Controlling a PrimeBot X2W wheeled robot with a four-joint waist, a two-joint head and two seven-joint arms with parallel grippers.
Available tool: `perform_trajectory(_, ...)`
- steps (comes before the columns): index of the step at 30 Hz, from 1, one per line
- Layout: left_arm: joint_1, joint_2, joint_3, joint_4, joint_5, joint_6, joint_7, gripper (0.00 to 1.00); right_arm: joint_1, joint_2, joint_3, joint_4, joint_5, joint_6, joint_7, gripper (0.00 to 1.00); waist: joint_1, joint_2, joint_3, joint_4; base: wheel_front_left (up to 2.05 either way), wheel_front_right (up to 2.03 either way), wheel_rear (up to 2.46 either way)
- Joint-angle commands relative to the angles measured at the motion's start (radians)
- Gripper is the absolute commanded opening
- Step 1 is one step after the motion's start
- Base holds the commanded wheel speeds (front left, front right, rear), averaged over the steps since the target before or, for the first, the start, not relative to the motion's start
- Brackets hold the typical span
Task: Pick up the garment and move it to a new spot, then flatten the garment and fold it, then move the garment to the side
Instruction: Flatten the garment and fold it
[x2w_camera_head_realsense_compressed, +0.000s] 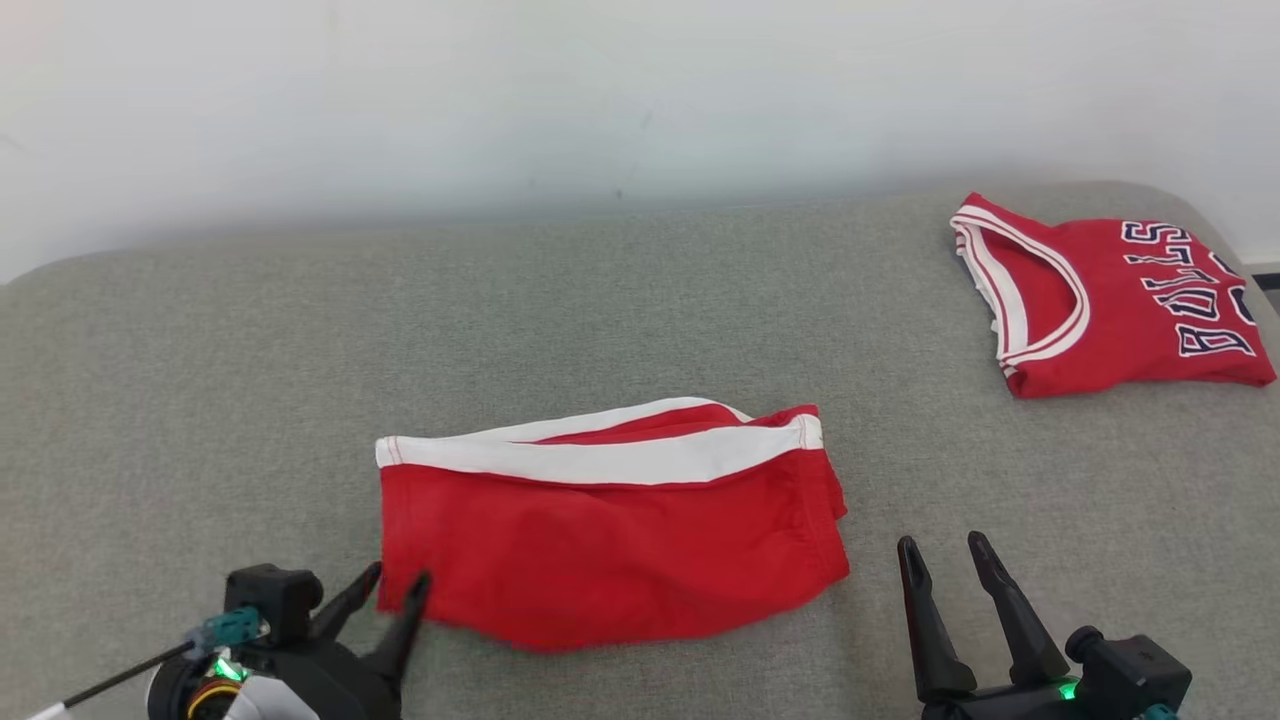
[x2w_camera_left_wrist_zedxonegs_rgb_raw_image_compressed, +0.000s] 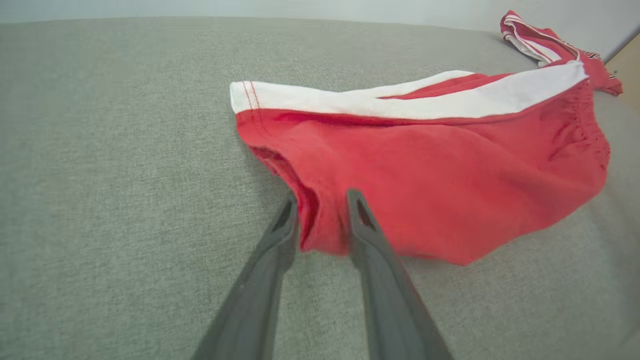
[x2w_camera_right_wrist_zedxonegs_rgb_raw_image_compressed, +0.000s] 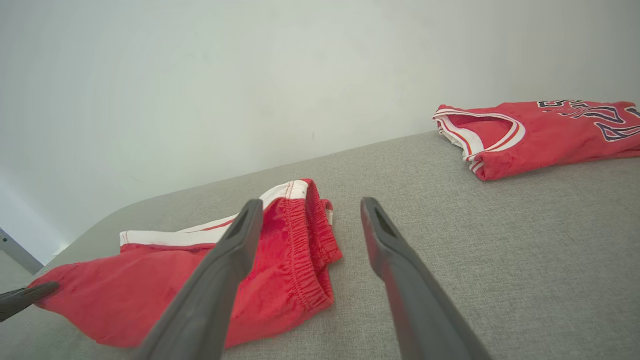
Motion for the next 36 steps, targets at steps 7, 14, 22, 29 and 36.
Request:
perform_trajectory(7, 0.036, -0.047, 0.091, 0.024, 0.07, 0.032, -0.071, 1.0, -0.018, -0.012, -0.015, -0.023, -0.02, -0.003, 0.013, 1.0, 0.0001, 0.0, -0.021, 0.016, 0.0, 0.0, 0.0)
perform_trajectory(14, 0.133, -0.107, 0.414, -0.08, 0.269, 0.054, -0.073, 1.0, -0.037, -0.018, -0.056, -0.036, -0.027, -0.003, 0.01, 1.0, 0.0001, 0.0, -0.043, 0.044, 0.0, 0.0, 0.0)
perform_trajectory(22, 0.286, -0.196, 0.705, -0.204, 0.529, 0.041, -0.073, 1.0, -0.054, -0.023, -0.09, -0.019, -0.026, -0.003, 0.001, 1.0, 0.0001, 0.0, -0.061, 0.071, 0.0, 0.0, 0.0)
perform_trajectory(29, 0.395, -0.27, 0.857, -0.236, 0.648, -0.017, -0.073, 1.0, -0.044, -0.03, -0.111, 0.001, -0.031, -0.003, -0.01, 1.0, 0.0001, 0.0, -0.07, 0.089, 0.0, 0.0, 0.0)
perform_trajectory(36, 0.475, -0.33, 0.937, -0.251, 0.716, -0.074, -0.074, 1.0, -0.026, -0.03, -0.118, 0.013, -0.037, -0.003, -0.011, 1.0, 0.0001, 0.0, -0.078, 0.096, 0.0, 0.0, 0.0)
